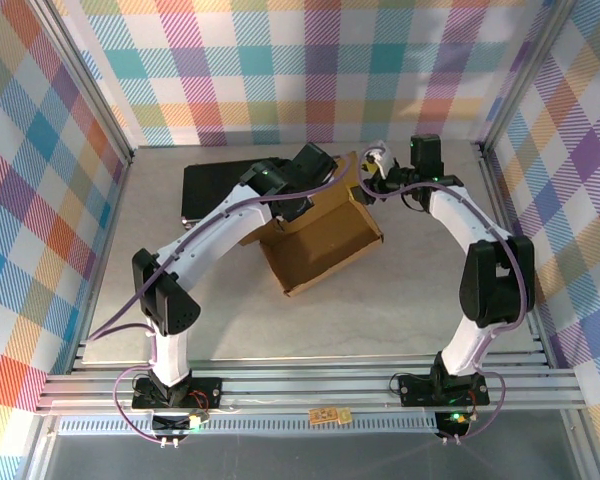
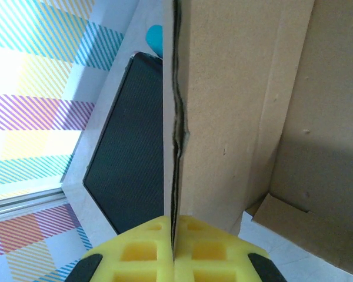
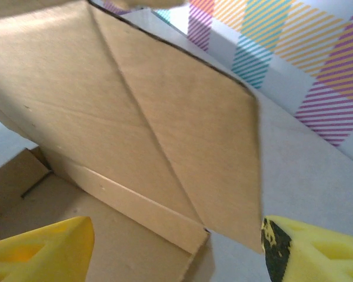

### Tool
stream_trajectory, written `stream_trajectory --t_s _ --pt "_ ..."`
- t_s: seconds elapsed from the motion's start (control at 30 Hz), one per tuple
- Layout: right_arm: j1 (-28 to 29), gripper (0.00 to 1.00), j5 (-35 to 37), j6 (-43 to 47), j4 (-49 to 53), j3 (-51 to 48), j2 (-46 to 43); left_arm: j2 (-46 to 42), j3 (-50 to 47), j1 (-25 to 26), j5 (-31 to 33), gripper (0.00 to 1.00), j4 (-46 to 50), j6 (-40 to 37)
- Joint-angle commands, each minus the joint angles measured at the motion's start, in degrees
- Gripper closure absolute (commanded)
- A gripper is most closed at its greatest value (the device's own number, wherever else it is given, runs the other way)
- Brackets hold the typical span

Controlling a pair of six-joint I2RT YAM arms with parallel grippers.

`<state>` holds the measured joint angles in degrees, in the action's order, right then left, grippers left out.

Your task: Fold the paper box

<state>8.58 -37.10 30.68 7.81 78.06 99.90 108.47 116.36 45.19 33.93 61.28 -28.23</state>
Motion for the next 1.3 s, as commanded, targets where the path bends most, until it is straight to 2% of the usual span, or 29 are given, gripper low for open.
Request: stream_trajectory --t_s 0.0,0.17,0.27,0.4,0.77,0.97,1.27 --pt "-0.68 0.23 0.59 3.02 -4.46 -2.63 -4.09 -2.71 -0.61 -0.01 -0.58 1.00 -0.02 -0.92" --pt "-0.76 0.19 1.60 4.29 -8.13 -7.45 -7.90 -3.49 -0.99 0.04 -1.61 1.00 -0.10 -1.44" --pt "-0.85 0.18 -0.15 4.37 -7.51 -6.22 -7.72 -4.20 -1.71 0.03 -2.66 1.00 -0.19 -1.96" --pt "-0.60 0.21 -3.31 3.46 -4.99 -2.63 -5.60 -4.74 -2.33 0.07 -3.52 1.00 -0.46 -2.04" --pt "2.47 0.30 -3.55 3.70 -0.12 4.45 0.25 -4.67 -2.38 0.26 -3.35 1.00 -0.77 -2.44" --pt "2.67 0.48 -2.81 1.95 -0.79 1.89 -1.08 -4.67 -2.45 0.25 -3.35 1.00 -0.88 -2.43" --pt "3.02 0.83 -0.93 0.66 -1.64 -0.72 -3.24 -3.88 -1.74 0.21 -3.53 1.00 -1.42 -0.61"
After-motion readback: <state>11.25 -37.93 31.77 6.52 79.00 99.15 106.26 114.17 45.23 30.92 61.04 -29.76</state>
